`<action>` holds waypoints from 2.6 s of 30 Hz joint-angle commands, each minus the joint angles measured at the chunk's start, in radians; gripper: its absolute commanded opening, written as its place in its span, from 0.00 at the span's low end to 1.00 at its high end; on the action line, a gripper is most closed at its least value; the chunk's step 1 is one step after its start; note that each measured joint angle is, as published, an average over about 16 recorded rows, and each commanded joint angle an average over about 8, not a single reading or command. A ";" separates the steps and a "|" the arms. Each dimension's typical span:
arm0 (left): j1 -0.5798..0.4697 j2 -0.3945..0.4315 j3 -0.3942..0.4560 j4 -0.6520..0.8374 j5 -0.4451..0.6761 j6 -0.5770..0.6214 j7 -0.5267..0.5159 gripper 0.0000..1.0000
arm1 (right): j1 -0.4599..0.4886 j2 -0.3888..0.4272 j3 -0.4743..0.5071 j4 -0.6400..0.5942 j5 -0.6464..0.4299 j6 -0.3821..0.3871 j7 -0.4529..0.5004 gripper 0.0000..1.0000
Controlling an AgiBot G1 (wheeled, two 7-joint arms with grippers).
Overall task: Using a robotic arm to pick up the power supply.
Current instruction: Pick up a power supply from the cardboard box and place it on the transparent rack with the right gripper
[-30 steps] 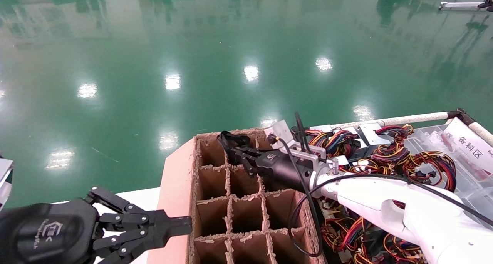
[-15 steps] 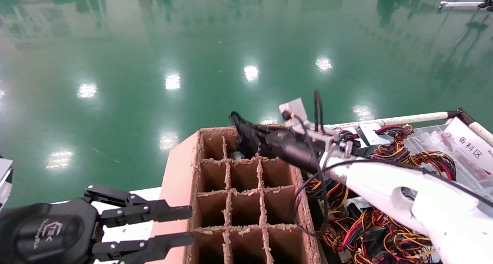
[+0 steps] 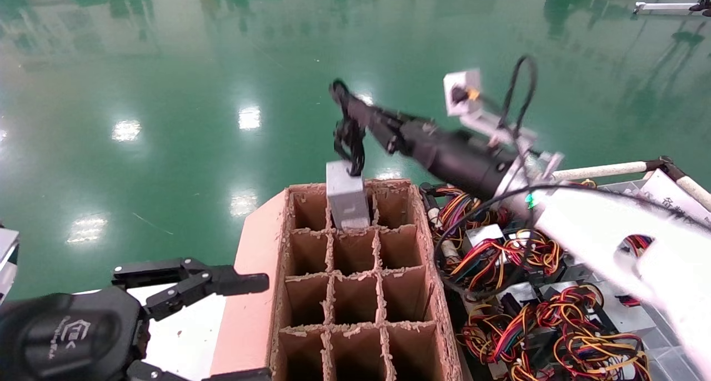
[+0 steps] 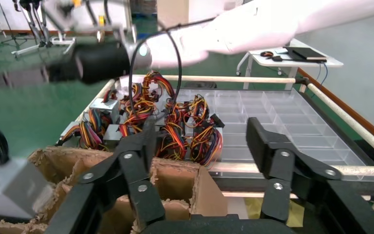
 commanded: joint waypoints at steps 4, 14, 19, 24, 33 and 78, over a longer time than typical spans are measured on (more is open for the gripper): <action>0.000 0.000 0.000 0.000 0.000 0.000 0.000 1.00 | 0.039 0.047 0.014 0.007 0.021 -0.101 0.003 0.00; 0.000 0.000 0.000 0.000 0.000 0.000 0.000 1.00 | 0.098 0.182 0.030 0.033 0.048 -0.319 0.031 0.00; 0.000 0.000 0.000 0.000 0.000 0.000 0.000 1.00 | 0.090 0.280 0.034 0.127 0.074 -0.361 0.072 0.00; 0.000 0.000 0.000 0.000 0.000 0.000 0.000 1.00 | 0.003 0.419 0.036 0.340 0.168 -0.370 0.160 0.00; 0.000 0.000 0.001 0.000 0.000 0.000 0.000 1.00 | -0.267 0.738 0.048 0.664 0.445 -0.364 0.281 0.00; 0.000 0.000 0.001 0.000 -0.001 -0.001 0.001 1.00 | -1.614 0.985 0.527 0.517 1.207 -0.378 -0.073 0.00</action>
